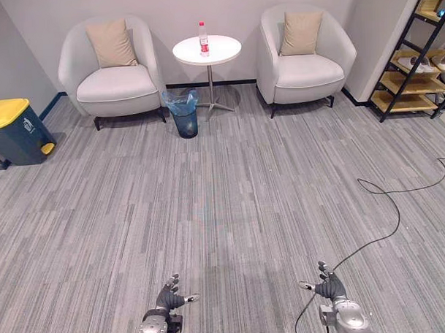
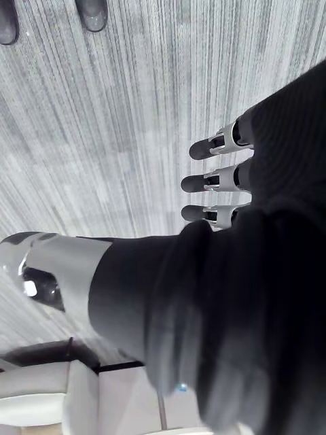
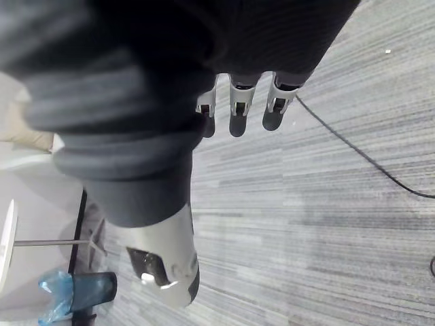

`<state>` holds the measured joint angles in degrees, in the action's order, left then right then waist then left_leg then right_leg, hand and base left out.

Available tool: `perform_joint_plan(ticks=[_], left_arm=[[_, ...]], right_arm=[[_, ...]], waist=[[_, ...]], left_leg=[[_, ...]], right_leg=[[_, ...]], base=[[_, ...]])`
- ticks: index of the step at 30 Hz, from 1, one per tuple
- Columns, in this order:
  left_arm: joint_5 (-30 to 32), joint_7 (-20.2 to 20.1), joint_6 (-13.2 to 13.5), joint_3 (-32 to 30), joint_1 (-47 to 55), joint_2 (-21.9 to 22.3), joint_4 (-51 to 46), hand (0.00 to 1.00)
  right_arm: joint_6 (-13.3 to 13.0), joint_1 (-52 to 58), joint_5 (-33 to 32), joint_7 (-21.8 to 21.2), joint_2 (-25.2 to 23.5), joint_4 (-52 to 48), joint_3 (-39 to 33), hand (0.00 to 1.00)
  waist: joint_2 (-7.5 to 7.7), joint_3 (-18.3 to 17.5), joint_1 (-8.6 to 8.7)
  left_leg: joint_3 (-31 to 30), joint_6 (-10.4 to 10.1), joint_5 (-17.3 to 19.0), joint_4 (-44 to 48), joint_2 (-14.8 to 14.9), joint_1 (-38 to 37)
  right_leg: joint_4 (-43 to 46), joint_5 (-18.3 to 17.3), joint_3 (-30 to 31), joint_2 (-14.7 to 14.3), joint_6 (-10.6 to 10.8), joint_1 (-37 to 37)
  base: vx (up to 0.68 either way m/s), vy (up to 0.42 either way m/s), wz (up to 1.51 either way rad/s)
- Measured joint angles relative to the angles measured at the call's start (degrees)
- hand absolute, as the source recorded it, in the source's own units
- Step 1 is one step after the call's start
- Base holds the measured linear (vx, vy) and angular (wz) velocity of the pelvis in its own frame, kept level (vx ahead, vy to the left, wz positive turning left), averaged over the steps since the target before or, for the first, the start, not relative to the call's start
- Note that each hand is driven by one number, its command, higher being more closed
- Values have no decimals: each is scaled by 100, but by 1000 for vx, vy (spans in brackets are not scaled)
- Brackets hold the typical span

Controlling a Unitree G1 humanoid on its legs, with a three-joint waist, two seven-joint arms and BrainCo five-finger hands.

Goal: Gather rubbish on tea table into small bin, then transfer packed bag to large trash can.

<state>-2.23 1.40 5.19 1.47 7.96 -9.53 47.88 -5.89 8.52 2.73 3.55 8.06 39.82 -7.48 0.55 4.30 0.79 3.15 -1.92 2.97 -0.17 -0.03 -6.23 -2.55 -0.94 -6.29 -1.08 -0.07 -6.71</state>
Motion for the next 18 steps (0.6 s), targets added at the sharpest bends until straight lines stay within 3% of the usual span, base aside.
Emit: perform_joint_plan(ticks=[4, 18], left_arm=[[0, 0, -3, -227, 88, -32, 17, 0], [-177, 5, -33, -432, 113, 1, 140, 0]], right_arm=[[-3, -1, -48, -2, 37, 92, -126, 0], [7, 12, -446, -4, 37, 338, -374, 0]], waist=[[39, 23, -3], [25, 41, -2]], left_leg=[[6, 97, -65, -116, -2, -8], [1, 94, -63, -142, -4, -47]], right_leg=[[-121, 71, 0, -14, -68, -5], [-130, 48, -5, -11, -31, -71]], base=[[-18, -4, -1], [-5, -1, 0]])
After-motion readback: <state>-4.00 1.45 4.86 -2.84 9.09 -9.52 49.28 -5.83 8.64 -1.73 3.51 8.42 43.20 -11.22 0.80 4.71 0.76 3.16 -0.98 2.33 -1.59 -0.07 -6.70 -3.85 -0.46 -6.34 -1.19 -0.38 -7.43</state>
